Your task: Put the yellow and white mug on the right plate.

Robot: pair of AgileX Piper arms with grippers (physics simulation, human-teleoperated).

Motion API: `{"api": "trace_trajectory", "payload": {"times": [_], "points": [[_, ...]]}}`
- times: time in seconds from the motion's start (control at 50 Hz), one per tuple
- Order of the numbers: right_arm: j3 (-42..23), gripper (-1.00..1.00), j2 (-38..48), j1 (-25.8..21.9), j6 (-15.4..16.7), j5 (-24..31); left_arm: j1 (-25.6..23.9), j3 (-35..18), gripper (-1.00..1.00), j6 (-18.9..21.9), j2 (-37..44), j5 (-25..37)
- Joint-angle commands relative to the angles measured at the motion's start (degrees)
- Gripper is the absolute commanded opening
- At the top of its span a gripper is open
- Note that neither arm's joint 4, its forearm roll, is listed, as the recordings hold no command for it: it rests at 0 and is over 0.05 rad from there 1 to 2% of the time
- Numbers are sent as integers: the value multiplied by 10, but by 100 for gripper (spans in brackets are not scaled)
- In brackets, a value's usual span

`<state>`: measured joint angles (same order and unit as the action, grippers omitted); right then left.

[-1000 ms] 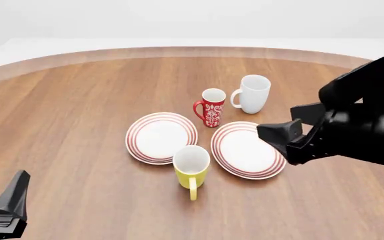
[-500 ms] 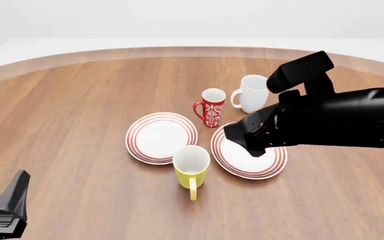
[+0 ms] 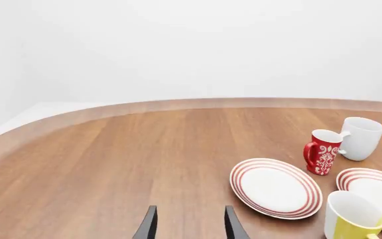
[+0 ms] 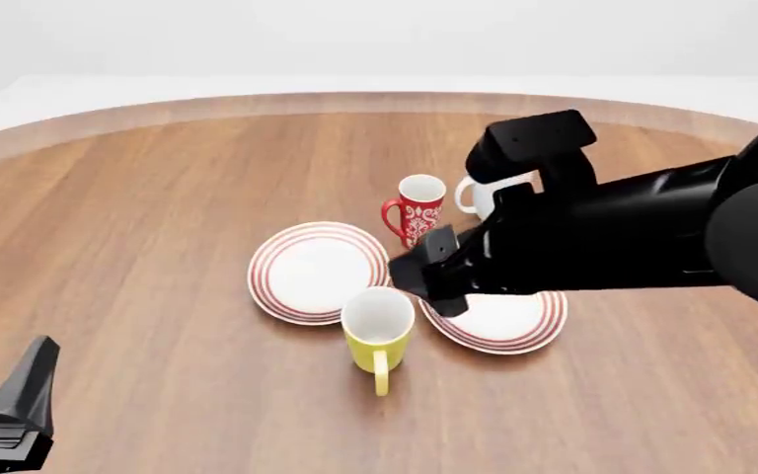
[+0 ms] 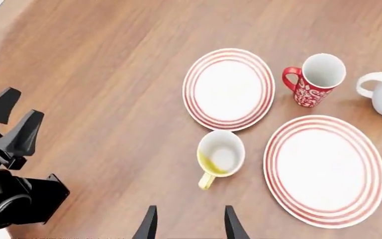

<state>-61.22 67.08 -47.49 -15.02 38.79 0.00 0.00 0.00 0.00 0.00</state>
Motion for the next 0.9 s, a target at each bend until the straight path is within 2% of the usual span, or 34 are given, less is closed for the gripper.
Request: {"api": "trace_trajectory", "payload": {"times": [0.02,0.24,0.34,0.36,0.7,0.9], "points": [[-6,100,8,-24,-61,2,0,0,100,0,0,0],[-13,100,14,-29,-65,-3,0,0,100,0,0,0],[-19,100,14,-36,-45,-9,0,0,100,0,0,0],[-20,100,12,-36,-22,-14,0,0,100,0,0,0],[-20,100,12,-36,-22,-14,0,-2,100,0,4,-1],[-13,100,24,-31,-36,-15,0,-2,100,0,4,-1]]}}
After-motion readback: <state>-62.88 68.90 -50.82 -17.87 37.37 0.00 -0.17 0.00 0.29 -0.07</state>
